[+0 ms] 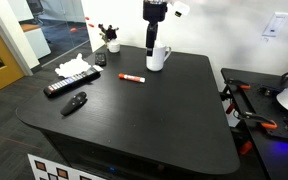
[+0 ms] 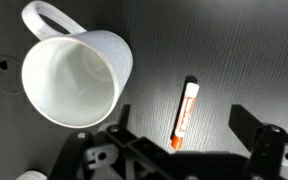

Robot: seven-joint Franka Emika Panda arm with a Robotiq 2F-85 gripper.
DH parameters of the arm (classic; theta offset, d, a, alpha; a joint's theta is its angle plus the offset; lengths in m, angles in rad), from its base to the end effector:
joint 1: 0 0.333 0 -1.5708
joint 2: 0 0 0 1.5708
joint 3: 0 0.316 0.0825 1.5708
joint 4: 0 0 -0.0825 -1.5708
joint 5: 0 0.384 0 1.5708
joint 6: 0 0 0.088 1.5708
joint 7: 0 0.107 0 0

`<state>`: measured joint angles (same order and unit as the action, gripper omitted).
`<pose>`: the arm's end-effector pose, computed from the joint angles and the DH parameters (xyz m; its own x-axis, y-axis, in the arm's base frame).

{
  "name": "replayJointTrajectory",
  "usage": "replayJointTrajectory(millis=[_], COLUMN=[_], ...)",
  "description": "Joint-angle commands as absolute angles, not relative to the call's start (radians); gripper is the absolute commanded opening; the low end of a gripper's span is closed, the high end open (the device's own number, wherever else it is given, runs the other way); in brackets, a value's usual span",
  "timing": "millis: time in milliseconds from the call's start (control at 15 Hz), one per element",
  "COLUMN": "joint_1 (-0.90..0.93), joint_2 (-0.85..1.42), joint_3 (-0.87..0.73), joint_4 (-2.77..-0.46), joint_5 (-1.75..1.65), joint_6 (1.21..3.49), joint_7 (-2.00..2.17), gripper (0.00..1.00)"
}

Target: Put the marker in the mug

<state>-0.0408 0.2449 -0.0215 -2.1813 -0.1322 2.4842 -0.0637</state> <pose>0.5638 -0.0345 0.2821 0.9932 0.1065 0.0470 0.1017 -0.9903 0.0948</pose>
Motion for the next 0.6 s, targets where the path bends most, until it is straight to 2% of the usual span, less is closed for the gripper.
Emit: replayJointTrajectory(millis=[0,533], joint_1=[-0.035,0.002], joint_2=[0.270,0.337], joint_3=[-0.014,-0.029], joint_4=[-2.181,-2.173], joint_5=[-0.120,-0.119], joint_6=[2.562,2.659], joint_7=[-0.091,0.056], gripper=[1.00,1.00])
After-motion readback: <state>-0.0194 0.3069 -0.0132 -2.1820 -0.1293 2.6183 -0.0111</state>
